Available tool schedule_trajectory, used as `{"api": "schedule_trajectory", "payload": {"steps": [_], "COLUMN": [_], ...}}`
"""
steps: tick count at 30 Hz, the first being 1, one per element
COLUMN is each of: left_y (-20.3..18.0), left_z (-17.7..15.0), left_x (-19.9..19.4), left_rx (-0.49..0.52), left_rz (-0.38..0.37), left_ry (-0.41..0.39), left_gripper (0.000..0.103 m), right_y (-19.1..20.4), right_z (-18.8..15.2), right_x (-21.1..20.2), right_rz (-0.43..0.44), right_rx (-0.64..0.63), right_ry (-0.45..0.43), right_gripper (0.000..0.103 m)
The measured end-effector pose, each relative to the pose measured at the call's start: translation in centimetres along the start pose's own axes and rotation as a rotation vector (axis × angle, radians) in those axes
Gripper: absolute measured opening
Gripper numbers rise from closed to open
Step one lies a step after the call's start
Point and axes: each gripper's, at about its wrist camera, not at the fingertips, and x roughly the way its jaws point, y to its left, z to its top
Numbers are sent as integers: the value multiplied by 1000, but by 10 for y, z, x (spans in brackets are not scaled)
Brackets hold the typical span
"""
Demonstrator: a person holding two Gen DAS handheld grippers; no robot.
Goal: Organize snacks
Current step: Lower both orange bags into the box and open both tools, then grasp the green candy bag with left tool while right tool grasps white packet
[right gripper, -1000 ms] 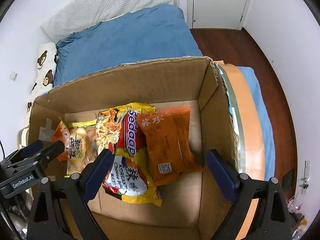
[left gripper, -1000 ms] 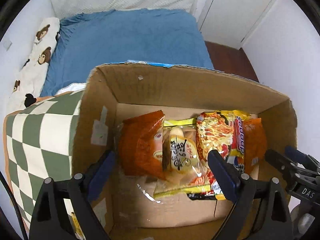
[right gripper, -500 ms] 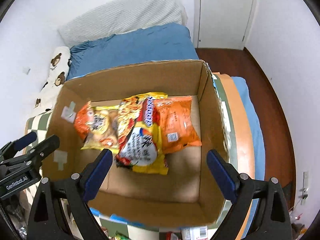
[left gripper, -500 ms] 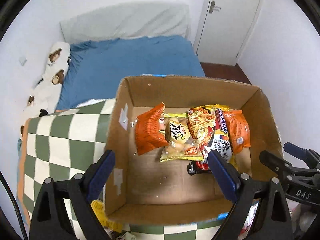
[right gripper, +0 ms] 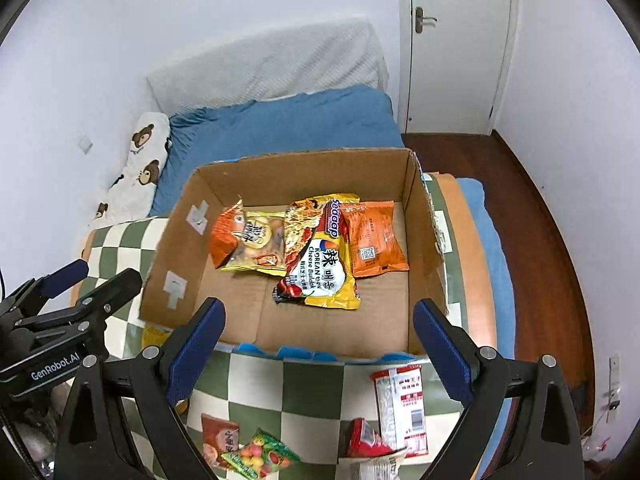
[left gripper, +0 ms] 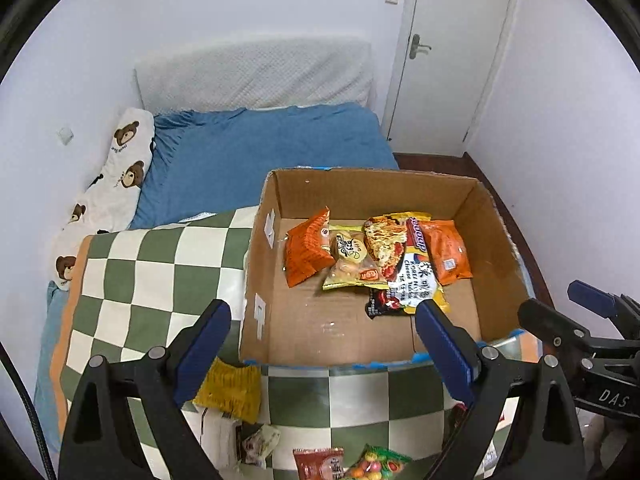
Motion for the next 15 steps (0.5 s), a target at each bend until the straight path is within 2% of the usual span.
{"api": "schedule_trajectory", "payload": {"steps": [8,15], "left_y": [-5,-8], "left_z": [-14,-26], "left_x": [-46,-62], "left_rx": [10,12], "left_rz": [-2,-11], "left_ry": [-79,-91], "left_gripper": [94,94], "right_y": [5,6], "right_z": [-17,-32], "right_x": [-45,-66], "right_rz": [12,48], "right_rx": [6,33], "right_ry": [-62,-77], "right_gripper": [97,97]}}
